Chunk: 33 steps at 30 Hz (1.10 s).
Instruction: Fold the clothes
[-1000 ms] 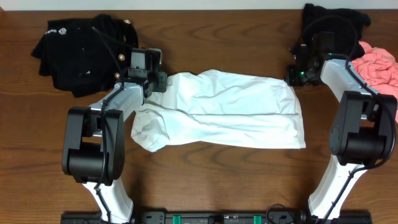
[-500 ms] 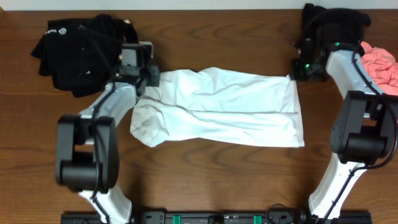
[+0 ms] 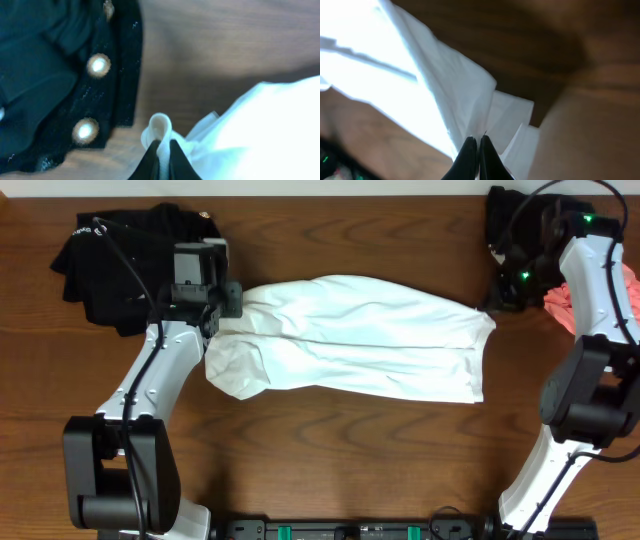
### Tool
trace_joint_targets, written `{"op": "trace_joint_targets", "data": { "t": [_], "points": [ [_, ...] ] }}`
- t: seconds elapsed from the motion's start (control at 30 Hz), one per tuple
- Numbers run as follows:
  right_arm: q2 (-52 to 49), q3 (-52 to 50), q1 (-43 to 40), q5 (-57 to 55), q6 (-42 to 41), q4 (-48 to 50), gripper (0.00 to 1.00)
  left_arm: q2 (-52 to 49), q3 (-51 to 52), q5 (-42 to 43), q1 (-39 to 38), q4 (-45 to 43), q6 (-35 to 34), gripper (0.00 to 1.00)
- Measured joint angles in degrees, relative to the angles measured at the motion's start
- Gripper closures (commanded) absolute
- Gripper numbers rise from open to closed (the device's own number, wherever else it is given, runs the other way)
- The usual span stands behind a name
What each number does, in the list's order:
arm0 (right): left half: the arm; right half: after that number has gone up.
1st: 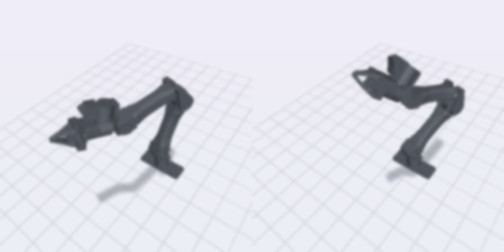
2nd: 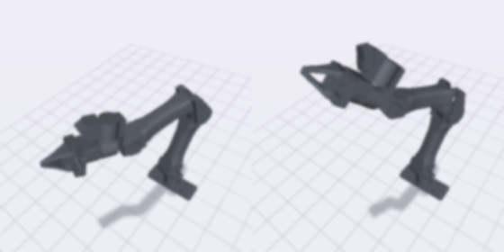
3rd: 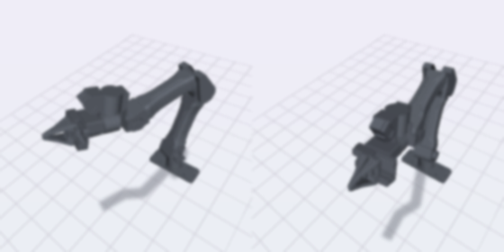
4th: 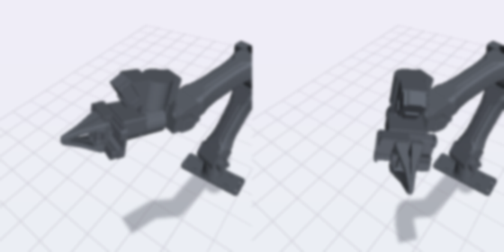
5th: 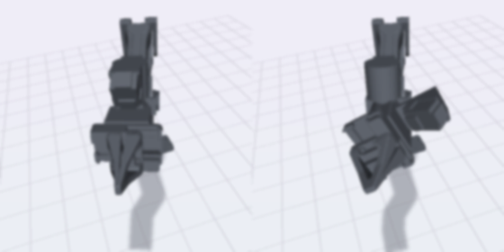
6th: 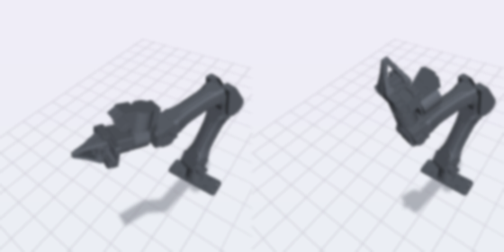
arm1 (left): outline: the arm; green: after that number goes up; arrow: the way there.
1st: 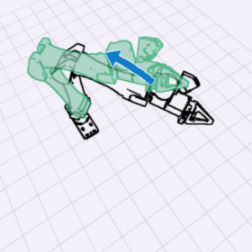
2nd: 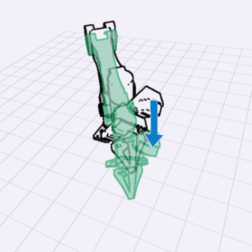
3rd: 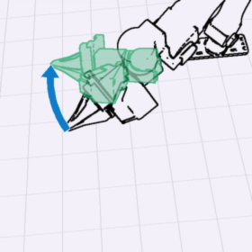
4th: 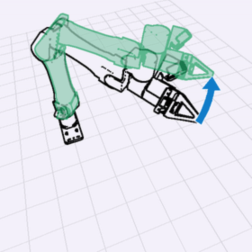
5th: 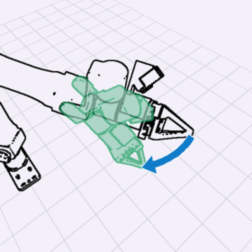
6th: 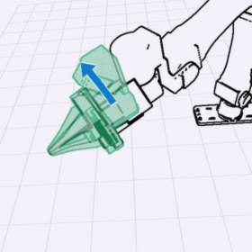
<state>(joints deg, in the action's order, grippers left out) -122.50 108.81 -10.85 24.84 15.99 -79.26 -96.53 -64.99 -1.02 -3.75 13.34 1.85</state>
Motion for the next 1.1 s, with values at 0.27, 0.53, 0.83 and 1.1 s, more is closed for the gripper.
{"op": "trace_joint_targets", "data": {
  "t": [0.27,0.53,0.83,1.1],
  "points": [
    [0.37,0.00,-3.80,7.72,8.44,-4.92,0.98,0.00,0.00,-7.23,0.15,2.43,0.00,0.94],
    [4.09,0.00,-7.69,8.74,11.50,-9.55,0.98,0.00,0.00,-8.76,0.61,9.46,-2.16,0.94],
    [5.33,-8.28,-8.02,3.80,6.60,-3.56,0.99,0.00,0.00,-8.90,0.61,15.54,-4.81,0.94],
    [5.31,-23.30,-9.92,1.25,1.86,6.32,0.99,0.00,1.66,-8.90,1.55,15.78,-4.96,0.94]
  ]
}}
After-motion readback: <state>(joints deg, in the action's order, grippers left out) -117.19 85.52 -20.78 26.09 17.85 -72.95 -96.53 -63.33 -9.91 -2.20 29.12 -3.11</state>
